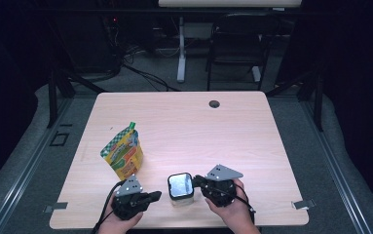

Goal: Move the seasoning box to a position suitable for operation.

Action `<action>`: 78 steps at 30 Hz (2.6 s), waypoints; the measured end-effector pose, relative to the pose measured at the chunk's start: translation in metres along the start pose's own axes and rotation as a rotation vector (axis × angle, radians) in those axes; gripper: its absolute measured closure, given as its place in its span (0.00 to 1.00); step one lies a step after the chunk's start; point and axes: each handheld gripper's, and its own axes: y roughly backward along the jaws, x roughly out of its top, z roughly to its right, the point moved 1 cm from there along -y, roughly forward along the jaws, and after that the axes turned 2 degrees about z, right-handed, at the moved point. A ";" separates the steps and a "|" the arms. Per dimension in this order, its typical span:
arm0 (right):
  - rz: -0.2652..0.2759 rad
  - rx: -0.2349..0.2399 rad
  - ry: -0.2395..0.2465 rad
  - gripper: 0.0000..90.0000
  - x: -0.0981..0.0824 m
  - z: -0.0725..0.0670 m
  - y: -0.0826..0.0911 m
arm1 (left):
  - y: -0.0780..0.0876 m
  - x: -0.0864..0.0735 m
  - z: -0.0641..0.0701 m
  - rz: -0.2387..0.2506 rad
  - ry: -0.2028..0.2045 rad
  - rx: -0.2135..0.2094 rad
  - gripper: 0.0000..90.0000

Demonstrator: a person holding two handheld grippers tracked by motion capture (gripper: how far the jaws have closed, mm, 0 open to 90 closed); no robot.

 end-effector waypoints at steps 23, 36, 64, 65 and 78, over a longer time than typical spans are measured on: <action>0.005 0.008 -0.011 0.96 -0.001 0.001 0.001 | -0.016 0.002 0.010 -0.036 -0.026 -0.041 1.00; 0.006 0.010 -0.015 0.96 -0.002 0.001 0.001 | -0.014 0.003 0.010 -0.024 -0.029 -0.040 1.00; 0.019 0.011 -0.013 0.94 -0.004 0.002 0.002 | -0.011 0.008 0.010 0.007 -0.033 -0.042 1.00; 0.019 0.011 -0.013 0.94 -0.004 0.002 0.002 | -0.011 0.008 0.010 0.009 -0.036 -0.042 1.00; 0.023 0.015 0.025 0.83 -0.007 -0.003 0.012 | -0.010 0.015 0.009 0.032 -0.040 -0.049 1.00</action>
